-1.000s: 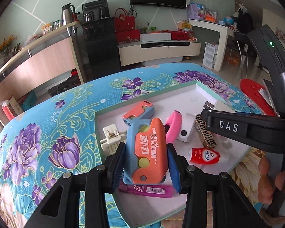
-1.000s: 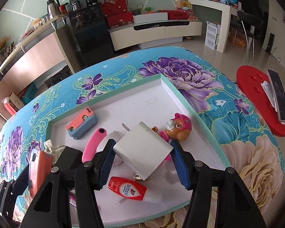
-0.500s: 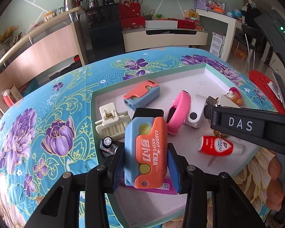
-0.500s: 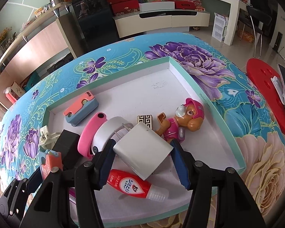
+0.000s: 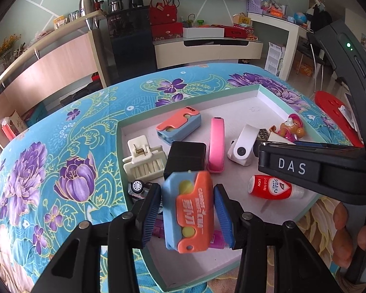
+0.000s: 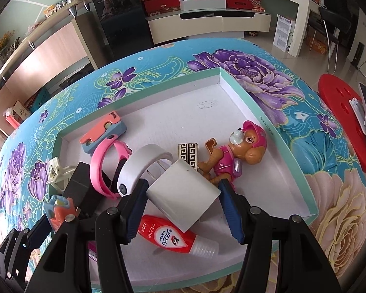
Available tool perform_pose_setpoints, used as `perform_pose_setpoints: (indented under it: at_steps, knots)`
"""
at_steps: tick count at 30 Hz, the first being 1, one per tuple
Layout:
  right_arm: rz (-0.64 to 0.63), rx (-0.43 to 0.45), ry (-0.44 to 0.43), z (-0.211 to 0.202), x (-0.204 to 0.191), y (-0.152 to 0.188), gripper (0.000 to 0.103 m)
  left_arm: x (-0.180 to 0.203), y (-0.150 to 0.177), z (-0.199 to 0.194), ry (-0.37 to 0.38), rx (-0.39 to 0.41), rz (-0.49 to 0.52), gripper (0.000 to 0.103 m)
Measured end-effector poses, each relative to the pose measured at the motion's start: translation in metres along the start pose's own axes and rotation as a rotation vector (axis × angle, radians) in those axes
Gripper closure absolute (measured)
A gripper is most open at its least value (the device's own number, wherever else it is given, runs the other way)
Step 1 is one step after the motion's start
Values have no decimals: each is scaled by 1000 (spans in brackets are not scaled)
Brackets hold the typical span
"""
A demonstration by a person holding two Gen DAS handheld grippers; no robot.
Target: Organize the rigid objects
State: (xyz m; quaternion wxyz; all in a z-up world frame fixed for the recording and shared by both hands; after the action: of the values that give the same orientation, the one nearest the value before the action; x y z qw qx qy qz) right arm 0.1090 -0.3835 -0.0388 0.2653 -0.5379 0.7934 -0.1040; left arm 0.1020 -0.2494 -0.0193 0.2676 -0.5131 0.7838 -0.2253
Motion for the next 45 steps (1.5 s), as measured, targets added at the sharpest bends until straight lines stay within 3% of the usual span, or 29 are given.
perform_pose_setpoints:
  at_steps: [1,4,10,17,19,23,25,29,35,38,45]
  knots:
    - [-4,5,-1,-1,-1,0,41,-1,-1,-2,1,5,-1,46]
    - [-12,15,-5,-5,-4,-2,36,-5,-3,-7,-2,16,-8,45]
    - [-26,37,0,-13,-8,-5,36,-24,-10,-16,-20,44,-50,44]
    - [-53,63,-1,-17,-17,-7,36,-79,-9,-7,-139,26,-170,36]
    - [-62,74,-9,-18,-22,-9,36,-98,-4,0,-175,0,-221,20]
    - [-107,53,-20,-10,-38,-7,36,-128,7,11,-234,-44,-292,10]
    - [-125,50,-22,-8,-45,-6,33,-139,11,14,-251,-57,-322,0]
    - [-138,51,-45,-4,-55,-5,14,-155,19,19,-272,-84,-369,0]
    - [-148,39,-41,3,-62,-4,12,-161,25,26,-285,-117,-375,0]
    - [-158,47,-42,3,-67,-4,2,-163,26,26,-279,-119,-386,0]
    - [-204,47,-47,3,-80,-3,2,-167,28,28,-282,-127,-403,0]
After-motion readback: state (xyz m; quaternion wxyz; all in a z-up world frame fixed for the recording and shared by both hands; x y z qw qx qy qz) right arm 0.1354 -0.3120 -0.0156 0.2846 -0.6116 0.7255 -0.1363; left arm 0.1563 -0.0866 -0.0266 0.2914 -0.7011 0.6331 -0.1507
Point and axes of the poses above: each gripper's, at about its wrist camera, not at the fingertips, and z roughly the way its jaws point, x to its right, y to its underside, the point moved 5 cm from there along z, roughly the way its jaws point, and after that the axes turned 13 degrees about -y, right-handed, at the moved point
